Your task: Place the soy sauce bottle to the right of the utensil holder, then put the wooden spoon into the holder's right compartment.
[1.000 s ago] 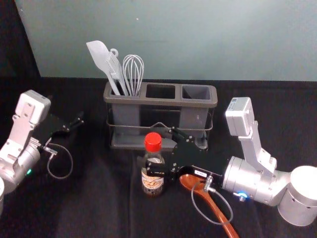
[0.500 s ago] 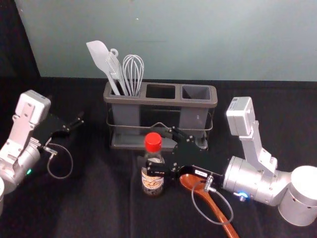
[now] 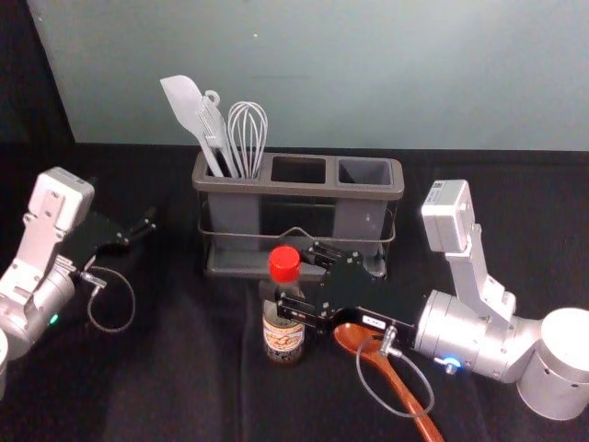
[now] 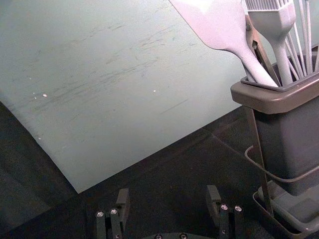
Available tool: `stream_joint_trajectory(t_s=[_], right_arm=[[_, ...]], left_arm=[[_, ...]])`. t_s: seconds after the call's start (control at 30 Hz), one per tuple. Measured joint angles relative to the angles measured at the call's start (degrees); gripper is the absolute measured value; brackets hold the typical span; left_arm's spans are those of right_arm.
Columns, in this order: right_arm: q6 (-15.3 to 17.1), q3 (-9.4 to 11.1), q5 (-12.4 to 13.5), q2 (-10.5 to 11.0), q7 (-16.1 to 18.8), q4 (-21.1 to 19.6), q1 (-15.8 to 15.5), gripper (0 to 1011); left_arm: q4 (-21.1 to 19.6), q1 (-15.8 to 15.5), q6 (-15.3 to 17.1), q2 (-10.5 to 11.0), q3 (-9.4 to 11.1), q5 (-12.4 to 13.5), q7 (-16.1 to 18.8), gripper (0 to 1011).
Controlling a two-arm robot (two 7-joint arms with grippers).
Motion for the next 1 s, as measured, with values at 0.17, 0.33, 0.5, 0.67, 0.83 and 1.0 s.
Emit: stream_joint_trajectory(t_s=[0.17,0.33,0.5,0.67,0.83,1.0], right_arm=[[0.0,0.0,0.02,0.0,0.01,0.0,0.0,539],[0.01,0.0,0.01,0.0,0.02,0.0,0.0,399],[0.01,0.0,0.01,0.0,0.02,0.0,0.0,383],[0.01,0.0,0.01,0.0,0.02,0.0,0.0,383],[0.01,0.0,0.01,0.0,0.02,0.0,0.0,383],[-0.52,0.62,0.24,0.36,0.03,-0.56,-0.38,382]], left_arm=[[0.0,0.0,0.0,0.0,0.0,0.0,0.0,1005],[0.0,0.0,0.0,0.0,0.0,0.0,0.0,1005],[0.0,0.0,0.0,0.0,0.0,0.0,0.0,1005],[0.0,0.0,0.0,0.0,0.0,0.0,0.0,1005],[0.0,0.0,0.0,0.0,0.0,0.0,0.0,1005],[0.0,0.0,0.0,0.0,0.0,0.0,0.0,1005]])
